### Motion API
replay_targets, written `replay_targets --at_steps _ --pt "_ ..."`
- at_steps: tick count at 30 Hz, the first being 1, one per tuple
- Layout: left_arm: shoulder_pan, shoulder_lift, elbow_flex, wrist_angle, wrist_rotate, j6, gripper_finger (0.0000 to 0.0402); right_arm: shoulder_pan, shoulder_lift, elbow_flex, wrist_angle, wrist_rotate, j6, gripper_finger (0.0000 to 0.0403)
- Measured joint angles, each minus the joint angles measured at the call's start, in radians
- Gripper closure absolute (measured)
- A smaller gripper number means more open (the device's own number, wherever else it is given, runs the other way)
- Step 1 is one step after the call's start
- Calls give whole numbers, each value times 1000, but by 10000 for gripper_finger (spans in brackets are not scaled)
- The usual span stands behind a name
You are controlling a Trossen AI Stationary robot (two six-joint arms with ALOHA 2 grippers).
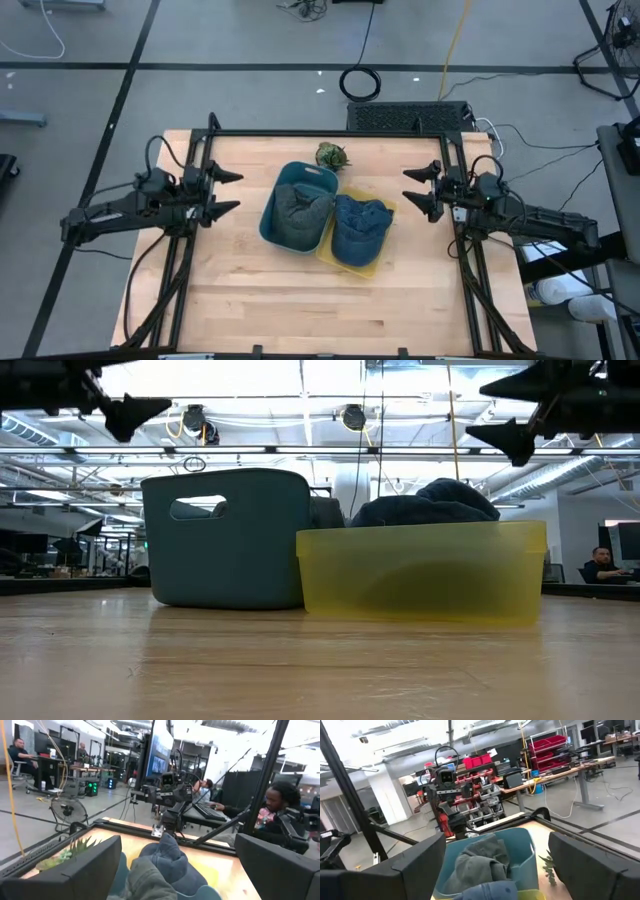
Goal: Pick & Place hat
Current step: Return to Home Position
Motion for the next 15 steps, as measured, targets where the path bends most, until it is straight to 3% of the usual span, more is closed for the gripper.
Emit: replay_targets --at_steps 15 --pt "0 -143 -171 63 12 16 5 0 -87 -63 0 -3 -94 61"
